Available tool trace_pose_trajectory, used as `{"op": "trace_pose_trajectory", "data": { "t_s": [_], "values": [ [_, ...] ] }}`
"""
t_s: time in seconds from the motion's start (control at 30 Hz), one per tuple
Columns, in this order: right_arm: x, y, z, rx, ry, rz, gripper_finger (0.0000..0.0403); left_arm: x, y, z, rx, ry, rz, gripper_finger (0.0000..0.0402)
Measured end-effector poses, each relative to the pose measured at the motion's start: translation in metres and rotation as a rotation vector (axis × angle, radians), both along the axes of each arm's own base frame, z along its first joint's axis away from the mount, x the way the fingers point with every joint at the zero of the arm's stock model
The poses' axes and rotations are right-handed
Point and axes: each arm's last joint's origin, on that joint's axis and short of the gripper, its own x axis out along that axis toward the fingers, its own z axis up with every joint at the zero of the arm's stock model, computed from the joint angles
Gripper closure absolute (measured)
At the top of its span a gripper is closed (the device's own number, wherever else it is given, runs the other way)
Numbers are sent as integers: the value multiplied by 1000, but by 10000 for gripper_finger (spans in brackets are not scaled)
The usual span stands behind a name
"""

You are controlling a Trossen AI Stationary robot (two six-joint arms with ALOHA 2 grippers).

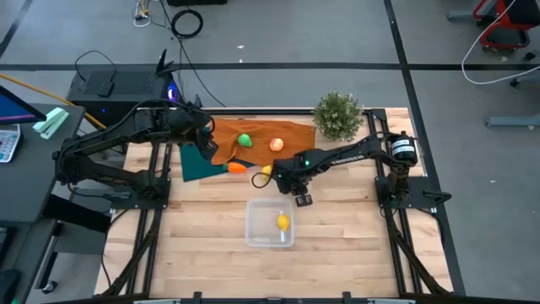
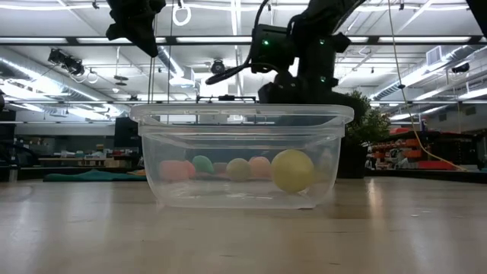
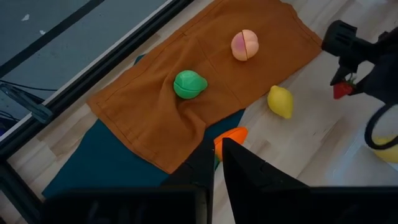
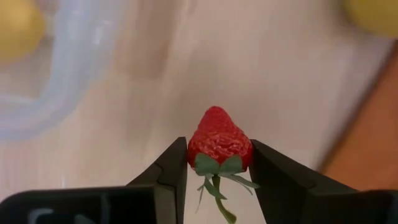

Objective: Pick and placing Produce into tupperware
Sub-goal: Put the red strawberry into the transparent container

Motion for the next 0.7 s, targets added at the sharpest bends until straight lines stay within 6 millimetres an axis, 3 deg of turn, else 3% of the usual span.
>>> {"op": "trace_pose_trajectory", "data": {
  "t_s": [0.23, 0.43, 0.7],
  "values": [
    [11, -18, 31, -6, -36, -46, 293, 0, 0, 0, 1, 1, -1, 369],
    [20, -19, 61, -8, -82, -35, 293, 0, 0, 0, 0, 1, -1, 364],
    [22, 8, 78, 19, -67, 32, 293, 0, 0, 0, 1, 1, -1, 366]
  ]
}}
